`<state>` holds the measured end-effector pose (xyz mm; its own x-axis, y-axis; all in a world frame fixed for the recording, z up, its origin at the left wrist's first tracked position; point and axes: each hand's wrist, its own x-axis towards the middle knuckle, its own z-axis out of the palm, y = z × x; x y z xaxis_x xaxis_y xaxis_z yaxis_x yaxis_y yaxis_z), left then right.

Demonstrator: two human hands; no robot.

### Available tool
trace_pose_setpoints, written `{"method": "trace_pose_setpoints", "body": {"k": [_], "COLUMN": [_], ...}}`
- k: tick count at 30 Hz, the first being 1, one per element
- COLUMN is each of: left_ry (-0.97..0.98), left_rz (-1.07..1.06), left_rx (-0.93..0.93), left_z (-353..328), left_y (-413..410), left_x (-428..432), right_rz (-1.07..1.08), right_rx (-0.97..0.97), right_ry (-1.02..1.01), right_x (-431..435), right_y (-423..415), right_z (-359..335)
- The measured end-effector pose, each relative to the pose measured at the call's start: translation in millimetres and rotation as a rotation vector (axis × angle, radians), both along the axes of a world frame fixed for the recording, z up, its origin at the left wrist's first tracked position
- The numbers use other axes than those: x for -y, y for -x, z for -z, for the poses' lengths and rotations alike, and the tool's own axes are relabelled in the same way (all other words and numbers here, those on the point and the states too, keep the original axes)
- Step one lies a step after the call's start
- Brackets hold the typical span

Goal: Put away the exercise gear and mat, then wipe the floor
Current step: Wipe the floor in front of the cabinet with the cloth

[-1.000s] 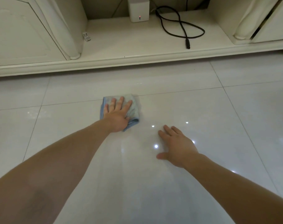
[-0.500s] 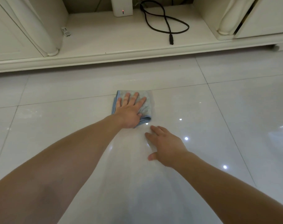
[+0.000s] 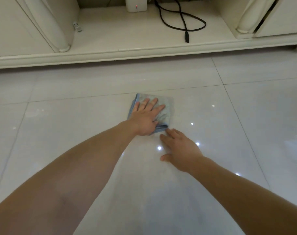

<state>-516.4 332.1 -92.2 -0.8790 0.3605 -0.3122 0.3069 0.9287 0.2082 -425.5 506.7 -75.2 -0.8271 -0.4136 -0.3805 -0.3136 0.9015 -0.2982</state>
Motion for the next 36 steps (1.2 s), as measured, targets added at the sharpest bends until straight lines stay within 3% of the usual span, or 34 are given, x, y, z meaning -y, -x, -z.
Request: {"method": "trace_pose_setpoints", "body": {"k": [9, 20, 24, 36], "left_ry": [0.039, 0.045, 0.068, 0.110], "left_rz": [-0.102, -0.244, -0.286, -0.522], "left_rx": [-0.035, -0.040, -0.020, 0.063], "left_z": [0.0, 1.4, 2.6, 1.4], "left_y": [-63.3, -106.1, -119.5, -184.1], "left_x": [90.0, 188.0, 223.8, 315.8], "right_rz": [-0.013, -0.134, -0.218, -0.203], "right_rx": [-0.014, 0.016, 0.014, 0.041], "right_ry": [-0.116, -0.029, -0.061, -0.154], "right_x": [14.1, 82.5, 110.3, 119.0], "right_y": [-9.9, -14.3, -23.3, -32.4], "right_z": [-22.6, -20.6, -12.1, -15.0]}}
